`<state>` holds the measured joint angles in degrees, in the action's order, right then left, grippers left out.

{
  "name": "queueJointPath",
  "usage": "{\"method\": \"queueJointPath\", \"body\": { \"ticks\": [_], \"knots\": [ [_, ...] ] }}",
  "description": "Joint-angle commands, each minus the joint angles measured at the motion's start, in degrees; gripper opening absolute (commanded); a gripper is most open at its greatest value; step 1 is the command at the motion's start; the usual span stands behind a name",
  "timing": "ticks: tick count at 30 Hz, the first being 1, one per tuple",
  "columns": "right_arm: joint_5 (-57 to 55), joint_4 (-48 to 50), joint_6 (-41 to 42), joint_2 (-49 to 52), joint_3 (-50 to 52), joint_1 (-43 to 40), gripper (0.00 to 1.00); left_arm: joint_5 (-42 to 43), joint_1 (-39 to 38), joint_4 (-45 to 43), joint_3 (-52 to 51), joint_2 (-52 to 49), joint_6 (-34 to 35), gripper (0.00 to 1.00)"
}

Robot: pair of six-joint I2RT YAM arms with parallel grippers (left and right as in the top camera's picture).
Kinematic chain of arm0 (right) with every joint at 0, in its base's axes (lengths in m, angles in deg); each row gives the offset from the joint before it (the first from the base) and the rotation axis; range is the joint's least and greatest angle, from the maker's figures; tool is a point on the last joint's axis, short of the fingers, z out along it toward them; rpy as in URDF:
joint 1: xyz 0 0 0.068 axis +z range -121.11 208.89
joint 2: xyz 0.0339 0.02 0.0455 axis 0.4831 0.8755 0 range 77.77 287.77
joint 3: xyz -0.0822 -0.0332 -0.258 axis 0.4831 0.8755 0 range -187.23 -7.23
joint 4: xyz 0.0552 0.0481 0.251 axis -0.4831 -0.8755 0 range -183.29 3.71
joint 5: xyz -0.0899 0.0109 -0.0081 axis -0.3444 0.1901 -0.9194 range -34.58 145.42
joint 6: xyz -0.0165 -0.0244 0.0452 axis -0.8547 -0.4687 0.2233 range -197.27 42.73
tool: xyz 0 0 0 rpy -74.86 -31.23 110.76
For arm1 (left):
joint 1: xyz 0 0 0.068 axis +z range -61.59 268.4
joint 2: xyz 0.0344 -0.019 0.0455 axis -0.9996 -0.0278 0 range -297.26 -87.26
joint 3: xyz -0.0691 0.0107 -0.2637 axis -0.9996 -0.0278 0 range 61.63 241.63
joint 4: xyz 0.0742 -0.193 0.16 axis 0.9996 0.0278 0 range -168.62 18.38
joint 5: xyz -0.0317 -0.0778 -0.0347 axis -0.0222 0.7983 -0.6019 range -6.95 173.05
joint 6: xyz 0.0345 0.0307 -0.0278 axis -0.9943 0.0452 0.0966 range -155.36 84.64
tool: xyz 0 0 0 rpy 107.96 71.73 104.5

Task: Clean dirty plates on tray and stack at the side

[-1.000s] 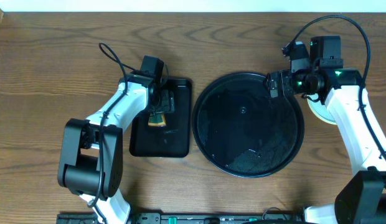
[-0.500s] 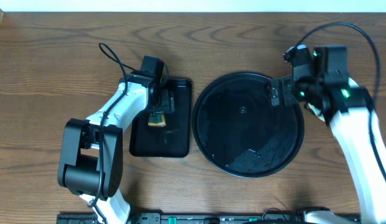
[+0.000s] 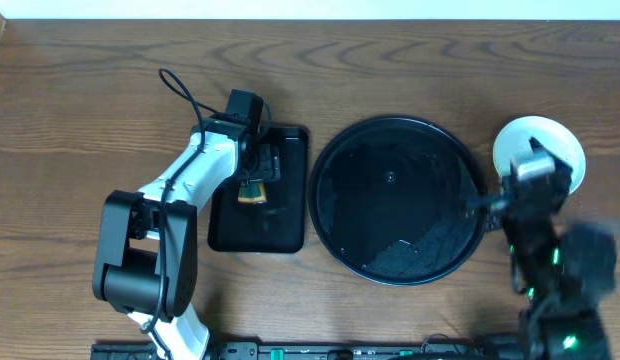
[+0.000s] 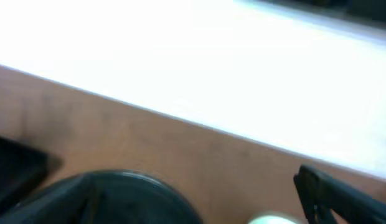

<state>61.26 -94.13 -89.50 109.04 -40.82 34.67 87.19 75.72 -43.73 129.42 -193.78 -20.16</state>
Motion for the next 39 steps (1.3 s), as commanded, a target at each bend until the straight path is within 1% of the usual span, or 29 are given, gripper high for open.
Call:
{"method": "queueJointPath", "body": {
  "ticks": [1,4,7,16,22,28,39],
  "knots": [
    [0.59,8.76,-2.14,-8.94,11.76,-0.31,0.99,-0.26,0.02,0.15,-0.28,-0.90,-0.07,0.83],
    [1.05,17.18,-0.61,-15.63,20.09,-0.61,0.99,-0.26,0.02,0.15,-0.28,-0.90,-0.07,0.83],
    [1.05,20.98,-0.11,-20.55,25.33,-0.63,0.99,-0.26,0.02,0.15,-0.28,-0.90,-0.07,0.83],
    [1.05,21.55,1.92,-29.81,32.81,-1.36,0.99,-0.26,0.02,0.15,-0.28,-0.90,-0.07,0.83],
    [2.14,15.78,2.58,-30.99,33.29,-1.62,0.99,-0.26,0.02,0.15,-0.28,-0.90,-0.07,0.83],
    [2.12,4.74,2.54,-30.99,33.29,-1.62,0.99,-0.26,0.02,0.15,-0.28,-0.90,-0.07,0.83],
    [2.10,4.22,2.78,-30.99,33.27,-1.62,0.99,-0.26,0.02,0.15,-0.28,-0.90,-0.07,0.83]
  ]
}}
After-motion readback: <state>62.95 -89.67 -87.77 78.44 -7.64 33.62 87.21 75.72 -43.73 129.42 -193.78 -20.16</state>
